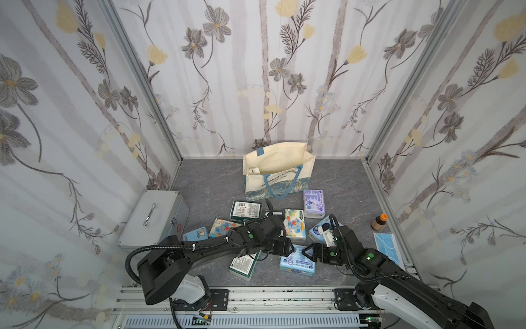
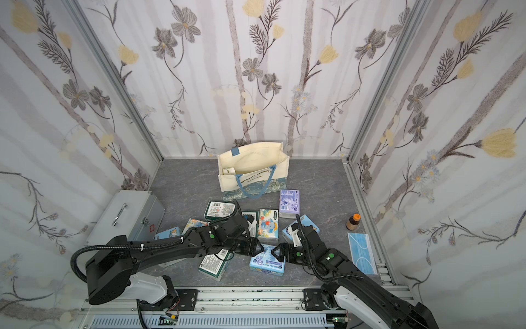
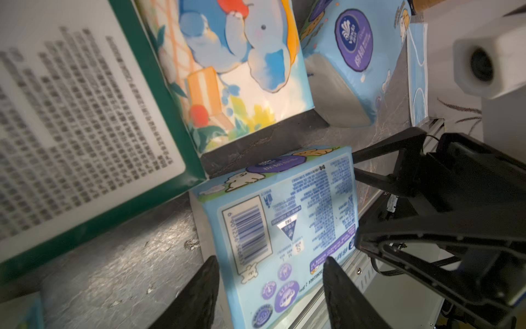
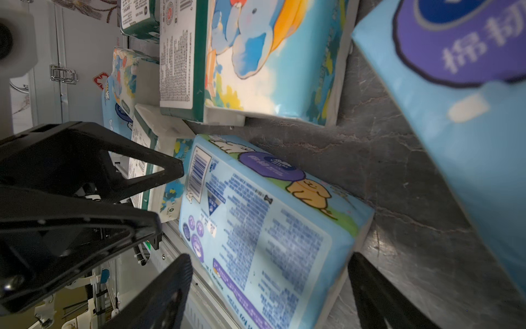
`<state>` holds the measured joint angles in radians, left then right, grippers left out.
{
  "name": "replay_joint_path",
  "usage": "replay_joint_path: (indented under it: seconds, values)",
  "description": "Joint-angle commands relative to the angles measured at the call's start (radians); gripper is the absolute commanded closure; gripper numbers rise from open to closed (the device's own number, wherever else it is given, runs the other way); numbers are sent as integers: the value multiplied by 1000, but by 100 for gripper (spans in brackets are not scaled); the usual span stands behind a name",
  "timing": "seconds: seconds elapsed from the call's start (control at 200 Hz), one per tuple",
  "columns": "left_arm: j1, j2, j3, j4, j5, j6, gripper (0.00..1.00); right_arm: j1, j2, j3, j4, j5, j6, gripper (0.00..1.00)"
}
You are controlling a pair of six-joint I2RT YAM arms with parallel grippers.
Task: Put tissues into the canvas bag
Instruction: Adjust the pack of facial tissues at the center of the board, then pick up the pack of facial tissues from the center of the board.
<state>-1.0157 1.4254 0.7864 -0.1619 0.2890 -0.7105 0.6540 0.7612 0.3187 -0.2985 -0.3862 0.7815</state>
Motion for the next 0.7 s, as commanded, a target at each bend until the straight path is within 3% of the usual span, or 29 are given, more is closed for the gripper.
replay_joint_path:
  seconds: [0.0, 0.16, 0.325, 0.53, 0.695]
  values:
    - [2, -24, -46, -16, -16, 3, 41, -5, 25, -14, 45, -4, 21, 13]
    - [3, -11, -109, 65, 18, -39, 46, -22, 89, -31, 178, -78, 55, 12]
    - [3, 34, -127, 88, 22, -31, 51, -41, 74, -41, 136, -80, 41, 12]
    - [36, 85, -175, 135, 19, -53, 65, -75, 39, -70, 63, -79, 29, 11]
    - [60, 78, -225, 162, 16, -67, 72, -88, 62, -105, 122, -118, 51, 9]
